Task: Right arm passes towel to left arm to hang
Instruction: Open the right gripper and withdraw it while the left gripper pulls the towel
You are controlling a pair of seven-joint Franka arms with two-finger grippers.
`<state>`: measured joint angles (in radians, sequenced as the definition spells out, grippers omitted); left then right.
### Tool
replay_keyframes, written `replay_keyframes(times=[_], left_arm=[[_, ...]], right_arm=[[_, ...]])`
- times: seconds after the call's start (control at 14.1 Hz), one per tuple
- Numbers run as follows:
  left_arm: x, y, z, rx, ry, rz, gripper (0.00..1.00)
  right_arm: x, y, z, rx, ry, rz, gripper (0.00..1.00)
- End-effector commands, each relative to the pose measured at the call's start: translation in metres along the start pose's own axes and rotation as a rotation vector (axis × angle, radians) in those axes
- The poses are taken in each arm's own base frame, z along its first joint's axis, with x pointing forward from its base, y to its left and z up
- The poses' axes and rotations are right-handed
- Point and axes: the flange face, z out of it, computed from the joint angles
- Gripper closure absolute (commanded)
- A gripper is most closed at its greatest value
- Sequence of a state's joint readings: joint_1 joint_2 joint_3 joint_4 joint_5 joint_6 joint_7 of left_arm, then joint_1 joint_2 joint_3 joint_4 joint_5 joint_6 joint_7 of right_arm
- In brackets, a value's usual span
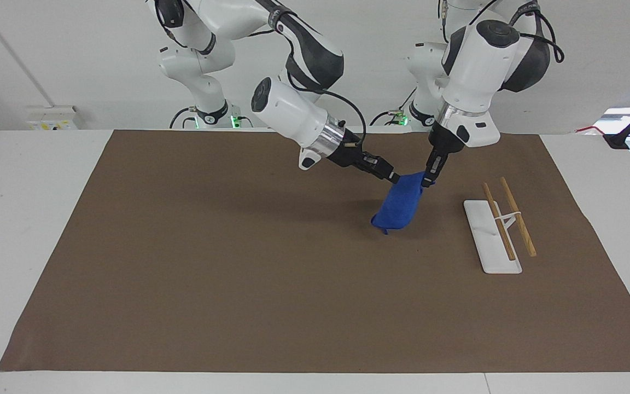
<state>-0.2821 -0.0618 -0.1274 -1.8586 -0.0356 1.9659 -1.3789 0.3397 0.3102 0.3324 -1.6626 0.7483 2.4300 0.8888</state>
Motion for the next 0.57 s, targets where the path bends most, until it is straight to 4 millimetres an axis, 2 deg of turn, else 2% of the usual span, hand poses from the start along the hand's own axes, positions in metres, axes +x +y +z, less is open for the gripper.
replay_keyframes(times=[0.0, 0.14, 0.28, 0.35, 0.5], left_arm=[[0.024, -0.01, -0.006, 0.037, 0.05, 0.001, 1.0], [0.04, -0.016, -0.007, 0.05, 0.074, -0.007, 1.0], [0.063, -0.024, -0.005, 0.067, 0.098, 0.0, 1.0], [0.076, -0.029, -0.005, 0.069, 0.106, 0.015, 1.0], [0.11, -0.039, -0.008, 0.062, 0.117, 0.029, 1.0]], right_arm=[[0.036, 0.011, -0.039, -0.199, 0.095, -0.208, 0.0], [0.065, 0.028, -0.074, -0.371, 0.114, -0.4, 0.0], [0.108, 0.052, -0.114, -0.505, 0.097, -0.52, 0.0], [0.13, 0.064, -0.135, -0.575, 0.092, -0.583, 0.0], [0.153, 0.077, -0.189, -0.683, 0.137, -0.69, 0.0]])
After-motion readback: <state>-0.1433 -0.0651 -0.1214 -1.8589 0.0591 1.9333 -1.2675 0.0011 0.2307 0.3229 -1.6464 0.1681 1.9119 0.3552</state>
